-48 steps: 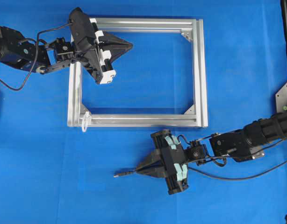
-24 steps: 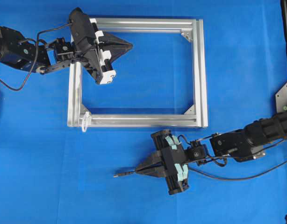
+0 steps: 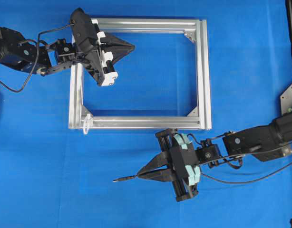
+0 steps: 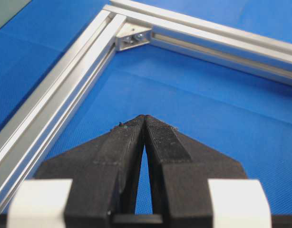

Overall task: Insert the wire through the string loop located on the left side.
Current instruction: 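Lift the USB cable plug-first with the right gripper, then move the right gripper left toward the white zip-tie loop on the frame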

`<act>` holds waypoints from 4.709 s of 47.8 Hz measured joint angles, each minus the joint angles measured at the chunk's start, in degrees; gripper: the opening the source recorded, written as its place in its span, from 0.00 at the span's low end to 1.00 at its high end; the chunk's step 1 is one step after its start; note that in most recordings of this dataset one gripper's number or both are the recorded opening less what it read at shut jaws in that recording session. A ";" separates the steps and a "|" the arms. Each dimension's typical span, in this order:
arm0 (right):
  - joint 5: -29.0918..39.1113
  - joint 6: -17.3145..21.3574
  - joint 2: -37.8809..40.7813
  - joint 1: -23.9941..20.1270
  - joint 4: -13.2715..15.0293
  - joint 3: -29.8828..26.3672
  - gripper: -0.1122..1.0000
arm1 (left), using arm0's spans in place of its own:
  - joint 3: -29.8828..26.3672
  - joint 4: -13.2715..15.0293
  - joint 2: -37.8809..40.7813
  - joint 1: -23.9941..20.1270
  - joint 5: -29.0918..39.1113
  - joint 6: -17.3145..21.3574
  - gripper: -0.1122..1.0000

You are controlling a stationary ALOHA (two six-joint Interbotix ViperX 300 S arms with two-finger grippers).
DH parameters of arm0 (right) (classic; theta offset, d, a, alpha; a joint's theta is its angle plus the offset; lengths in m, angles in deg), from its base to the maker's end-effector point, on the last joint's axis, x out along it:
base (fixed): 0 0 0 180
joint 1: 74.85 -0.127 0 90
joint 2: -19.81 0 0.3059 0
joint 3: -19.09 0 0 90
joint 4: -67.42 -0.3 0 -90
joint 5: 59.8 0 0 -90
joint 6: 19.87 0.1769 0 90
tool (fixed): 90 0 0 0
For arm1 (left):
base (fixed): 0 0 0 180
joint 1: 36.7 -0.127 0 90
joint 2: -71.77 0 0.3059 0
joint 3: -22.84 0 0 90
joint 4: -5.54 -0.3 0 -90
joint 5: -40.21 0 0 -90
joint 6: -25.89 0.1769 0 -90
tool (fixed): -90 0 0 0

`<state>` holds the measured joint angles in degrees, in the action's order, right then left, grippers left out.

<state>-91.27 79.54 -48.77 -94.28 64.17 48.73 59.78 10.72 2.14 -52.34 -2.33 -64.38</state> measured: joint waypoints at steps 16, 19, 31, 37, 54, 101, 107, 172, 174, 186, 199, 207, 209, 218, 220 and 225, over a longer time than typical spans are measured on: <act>0.18 0.00 -0.26 0.00 0.00 0.00 0.10 | 0.44 0.09 0.00 0.18 0.00 -0.09 0.12; 0.18 0.00 -0.18 0.00 0.00 0.00 0.10 | 0.44 0.00 0.00 0.18 0.00 -0.09 0.12; 0.18 0.00 -0.18 0.00 0.00 0.00 0.10 | 0.44 0.00 -0.09 0.09 0.00 -0.09 0.12; 0.18 -0.09 -0.18 0.00 0.00 0.00 0.10 | 0.44 0.00 0.00 0.18 0.00 -0.09 0.12; 0.44 -0.09 -0.26 0.00 0.00 0.00 0.10 | 0.44 0.00 0.00 0.18 0.09 -0.09 0.12; 0.44 -2.11 -0.53 5.36 0.09 1.05 0.10 | 0.44 0.09 -0.09 0.18 0.09 -0.18 0.12; 0.44 -2.37 -0.88 8.17 0.09 1.67 0.10 | 0.44 0.00 0.00 0.18 0.09 -0.18 0.12; 4.39 -2.72 6.15 13.62 0.09 -8.26 0.10 | 0.44 -0.09 0.00 0.18 0.09 -0.26 0.12; 4.48 -2.72 6.50 13.71 0.09 -8.53 0.10 | 0.53 0.00 -0.09 0.18 0.09 -0.18 0.12; 4.48 -2.72 7.21 13.89 0.09 -9.23 0.10 | 0.44 -0.09 0.00 0.18 0.00 -0.18 0.12; 4.48 -2.72 7.21 14.06 0.09 -9.23 0.10 | 0.44 -0.09 0.00 0.18 0.00 -0.18 0.12; 4.48 -2.72 7.21 14.06 0.09 -9.23 0.10 | 0.53 -0.09 0.00 0.18 0.00 -0.26 0.12; 4.48 -2.72 7.21 14.15 0.09 -9.23 0.10 | 0.44 -0.09 0.00 0.26 0.09 -0.18 0.12; 4.48 -2.72 7.21 14.15 0.09 -9.23 0.10 | 0.44 -0.09 -0.09 0.26 0.00 -0.18 0.12; 4.48 -2.72 7.21 14.15 0.09 -9.23 0.10 | 0.44 -0.09 0.00 0.18 0.09 -0.18 0.12; 4.48 -2.72 7.21 14.15 0.09 -9.23 0.10 | 0.53 -0.09 0.00 0.26 0.09 -0.18 0.12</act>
<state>-86.78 76.81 -41.56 -80.13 64.26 39.50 60.30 10.64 2.14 -52.08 -2.25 -64.55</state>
